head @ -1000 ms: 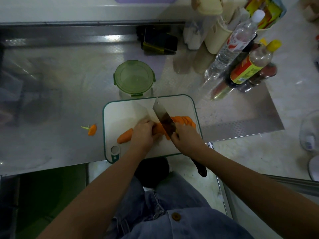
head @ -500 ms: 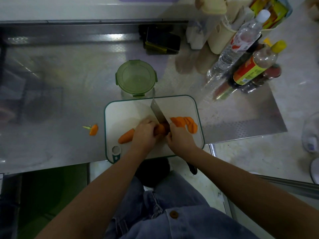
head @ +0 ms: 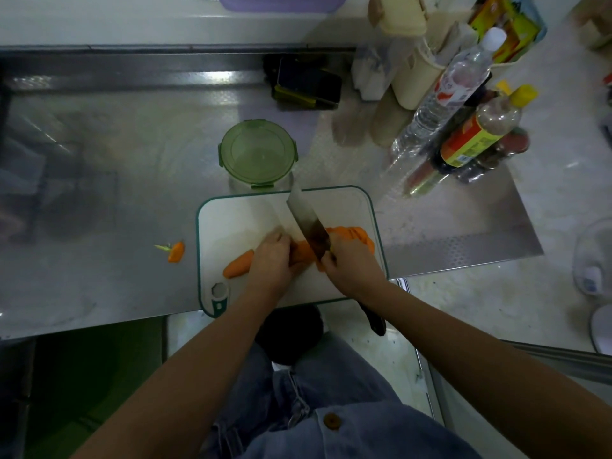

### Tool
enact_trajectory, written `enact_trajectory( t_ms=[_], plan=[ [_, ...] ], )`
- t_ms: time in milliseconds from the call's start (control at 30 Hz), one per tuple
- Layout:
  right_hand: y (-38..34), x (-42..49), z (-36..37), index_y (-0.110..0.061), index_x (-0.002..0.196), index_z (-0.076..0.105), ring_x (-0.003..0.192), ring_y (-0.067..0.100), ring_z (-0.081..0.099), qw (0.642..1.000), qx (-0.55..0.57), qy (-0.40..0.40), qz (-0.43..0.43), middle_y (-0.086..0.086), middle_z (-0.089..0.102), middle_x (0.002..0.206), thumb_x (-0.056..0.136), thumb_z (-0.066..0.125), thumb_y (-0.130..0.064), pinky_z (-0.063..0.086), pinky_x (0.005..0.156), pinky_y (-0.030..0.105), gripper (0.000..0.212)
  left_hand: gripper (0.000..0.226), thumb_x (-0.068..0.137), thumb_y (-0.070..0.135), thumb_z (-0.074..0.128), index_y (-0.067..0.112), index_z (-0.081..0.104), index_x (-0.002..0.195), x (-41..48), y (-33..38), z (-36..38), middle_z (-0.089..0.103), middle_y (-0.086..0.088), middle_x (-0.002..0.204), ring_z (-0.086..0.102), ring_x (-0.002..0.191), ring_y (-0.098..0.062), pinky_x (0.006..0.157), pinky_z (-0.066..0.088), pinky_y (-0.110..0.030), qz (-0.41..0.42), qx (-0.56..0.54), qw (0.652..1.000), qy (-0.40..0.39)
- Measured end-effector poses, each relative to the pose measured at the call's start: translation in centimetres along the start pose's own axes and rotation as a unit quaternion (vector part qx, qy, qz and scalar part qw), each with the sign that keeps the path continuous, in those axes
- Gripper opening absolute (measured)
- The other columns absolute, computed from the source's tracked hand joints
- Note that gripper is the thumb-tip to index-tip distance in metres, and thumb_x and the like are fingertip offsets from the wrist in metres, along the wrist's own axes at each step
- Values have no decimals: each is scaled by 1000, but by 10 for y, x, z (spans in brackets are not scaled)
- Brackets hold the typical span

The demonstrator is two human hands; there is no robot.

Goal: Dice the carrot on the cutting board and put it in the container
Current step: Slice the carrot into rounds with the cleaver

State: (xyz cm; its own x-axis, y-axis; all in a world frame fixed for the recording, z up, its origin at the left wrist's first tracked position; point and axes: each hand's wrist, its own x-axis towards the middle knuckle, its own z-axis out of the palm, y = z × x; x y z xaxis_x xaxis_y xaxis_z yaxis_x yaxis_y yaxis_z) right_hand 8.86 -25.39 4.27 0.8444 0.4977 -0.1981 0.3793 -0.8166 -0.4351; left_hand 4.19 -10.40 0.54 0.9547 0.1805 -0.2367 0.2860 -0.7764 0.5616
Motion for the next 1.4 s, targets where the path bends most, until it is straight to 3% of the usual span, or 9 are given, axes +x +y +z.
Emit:
enact_trajectory(
  t_ms=[133, 267, 333, 433, 567, 667, 967, 1100, 1400],
  plan=[
    [-1, -1, -2, -6, 115, 53, 83, 23, 53, 1000, 1, -27, 3, 11, 60, 93, 90, 47, -17, 44, 72, 38, 27, 35, 80, 30, 72, 7, 60, 102, 0, 0, 0, 56, -12, 109, 52, 101, -26, 87, 38, -32, 0, -1, 1000, -2],
    [-5, 2, -2, -4, 95, 54, 69, 18, 46, 999, 5, -43, 16, 6, 50, 76, 90, 48, -14, 37, 61, 34, 12, 33, 79, 30, 73, 7, 60, 99, 2, 0, -1, 57, -11, 106, 53, 99, -26, 84, 37, -31, -3, 2, 1000, -7],
    [-6, 2, 1, -3, 91, 53, 69, 20, 48, 999, 12, -45, 26, 7, 50, 76, 90, 48, -13, 42, 61, 36, 11, 32, 79, 29, 73, 7, 61, 98, 2, 0, -1, 57, -11, 105, 53, 97, -26, 82, 37, -31, -5, 0, 1000, -11],
    [-6, 3, 10, -2, 101, 55, 77, 25, 53, 999, 29, -31, 31, 12, 56, 86, 89, 49, -14, 46, 65, 40, 18, 27, 80, 24, 72, 8, 61, 97, 3, -1, 0, 57, -12, 104, 54, 97, -28, 82, 39, -32, -4, 3, 1000, -10],
    [-10, 2, 22, -4, 109, 54, 76, 27, 55, 998, 31, -30, 45, 14, 58, 88, 92, 46, -13, 36, 57, 32, 22, 27, 78, 22, 73, 6, 63, 97, 3, -1, 0, 59, -13, 103, 55, 95, -30, 82, 41, -35, 0, 3, 1000, -5],
    [-8, -2, 27, -5, 118, 53, 79, 30, 59, 998, 39, -14, 44, 15, 61, 95, 93, 45, -14, 45, 59, 37, 28, 30, 76, 20, 74, 6, 63, 99, 3, 0, 0, 59, -13, 104, 55, 96, -30, 82, 40, -36, 1, 5, 1000, -1],
    [2, 1, 3, -5, 104, 55, 84, 27, 53, 1000, -4, 13, 1, 13, 58, 89, 91, 48, -15, 35, 67, 34, 18, 30, 79, 29, 74, 9, 62, 97, 2, -1, 1, 58, -10, 103, 55, 95, -25, 83, 41, -32, -6, -4, 1000, -1],
    [4, 1, 0, -6, 116, 54, 92, 25, 53, 1000, -17, -17, -16, 11, 58, 100, 90, 48, -17, 31, 69, 27, 29, 31, 78, 31, 74, 10, 63, 98, 3, -1, 0, 58, -8, 103, 54, 95, -24, 83, 40, -31, -9, 1, 1000, -4],
    [2, -1, -2, -8, 104, 55, 80, 20, 51, 999, 10, -36, -3, 4, 53, 85, 90, 48, -17, 43, 68, 34, 18, 33, 78, 32, 74, 10, 60, 98, 2, -2, 0, 57, -9, 104, 54, 96, -26, 84, 42, -35, -4, 9, 1000, -3]
  ],
)
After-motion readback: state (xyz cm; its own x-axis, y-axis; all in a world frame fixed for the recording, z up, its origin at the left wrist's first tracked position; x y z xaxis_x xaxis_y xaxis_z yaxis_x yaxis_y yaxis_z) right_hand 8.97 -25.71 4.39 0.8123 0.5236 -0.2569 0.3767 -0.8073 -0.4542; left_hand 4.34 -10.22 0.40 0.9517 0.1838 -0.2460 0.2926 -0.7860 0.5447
